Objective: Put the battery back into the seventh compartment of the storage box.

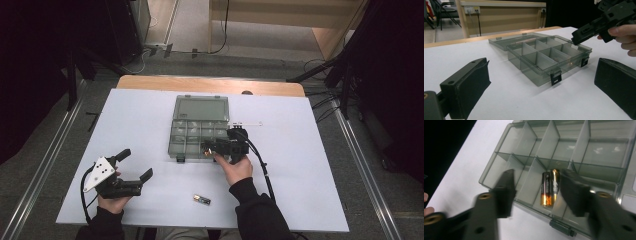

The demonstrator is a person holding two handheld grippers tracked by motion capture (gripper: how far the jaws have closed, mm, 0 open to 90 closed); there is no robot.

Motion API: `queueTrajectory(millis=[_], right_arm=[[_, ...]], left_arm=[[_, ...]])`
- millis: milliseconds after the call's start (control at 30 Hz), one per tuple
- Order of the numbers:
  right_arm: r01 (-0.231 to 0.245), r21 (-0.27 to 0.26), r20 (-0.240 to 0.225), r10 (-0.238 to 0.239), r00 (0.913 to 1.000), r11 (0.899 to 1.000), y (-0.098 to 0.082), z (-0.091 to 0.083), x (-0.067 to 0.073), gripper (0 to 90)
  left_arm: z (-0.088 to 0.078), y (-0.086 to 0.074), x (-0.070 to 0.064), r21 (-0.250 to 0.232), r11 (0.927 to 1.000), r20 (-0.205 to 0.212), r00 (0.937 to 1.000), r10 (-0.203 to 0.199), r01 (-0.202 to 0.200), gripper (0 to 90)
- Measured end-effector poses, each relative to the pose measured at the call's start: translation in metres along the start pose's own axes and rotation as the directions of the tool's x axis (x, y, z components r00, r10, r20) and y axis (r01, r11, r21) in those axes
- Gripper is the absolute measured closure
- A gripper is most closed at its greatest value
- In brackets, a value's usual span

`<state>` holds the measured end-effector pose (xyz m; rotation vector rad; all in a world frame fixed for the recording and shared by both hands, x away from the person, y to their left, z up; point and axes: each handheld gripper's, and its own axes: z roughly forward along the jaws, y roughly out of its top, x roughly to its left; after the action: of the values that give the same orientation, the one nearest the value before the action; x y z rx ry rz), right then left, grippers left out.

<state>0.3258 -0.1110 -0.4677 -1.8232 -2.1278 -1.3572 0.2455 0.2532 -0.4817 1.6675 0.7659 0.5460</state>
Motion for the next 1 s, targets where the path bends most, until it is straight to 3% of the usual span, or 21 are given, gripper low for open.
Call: queueTrajectory(millis=[233, 333, 633, 833, 1000], right_arm=[[0.128, -0.027, 0.000, -0.128, 0.9917, 0.991, -0.002, -0.005, 0.007, 0.2], [0.163, -0.019, 0.019, -0.163, 0.9865, 0.986, -0.004, -0.004, 0.010, 0.0], [0.281, 0.009, -0.029, -0.280, 0.9594, 0.960, -0.013, -0.007, 0.027, 0.0], [0.292, 0.008, -0.074, -0.290, 0.9541, 0.956, -0.014, -0.011, 0.031, 0.0], [0.326, 0.025, -0.122, -0.320, 0.9394, 0.945, -0.016, -0.013, 0.034, 1.0]], left_arm=[[0.000, 0.000, 0.000, 0.000, 1.0000, 0.001, 1.0000, -0.002, 0.002, 0.0], [0.000, 0.000, 0.000, 0.000, 1.0000, 0.001, 1.0000, -0.001, 0.001, 0.0], [0.000, 0.000, 0.000, 0.000, 1.0000, 0.001, 1.0000, -0.001, 0.001, 0.0], [0.000, 0.000, 0.000, -0.001, 1.0000, -0.002, 1.0000, 0.000, 0.000, 0.0], [0.000, 0.000, 0.000, -0.004, 1.0000, -0.003, 1.0000, 0.001, -0.001, 0.0]])
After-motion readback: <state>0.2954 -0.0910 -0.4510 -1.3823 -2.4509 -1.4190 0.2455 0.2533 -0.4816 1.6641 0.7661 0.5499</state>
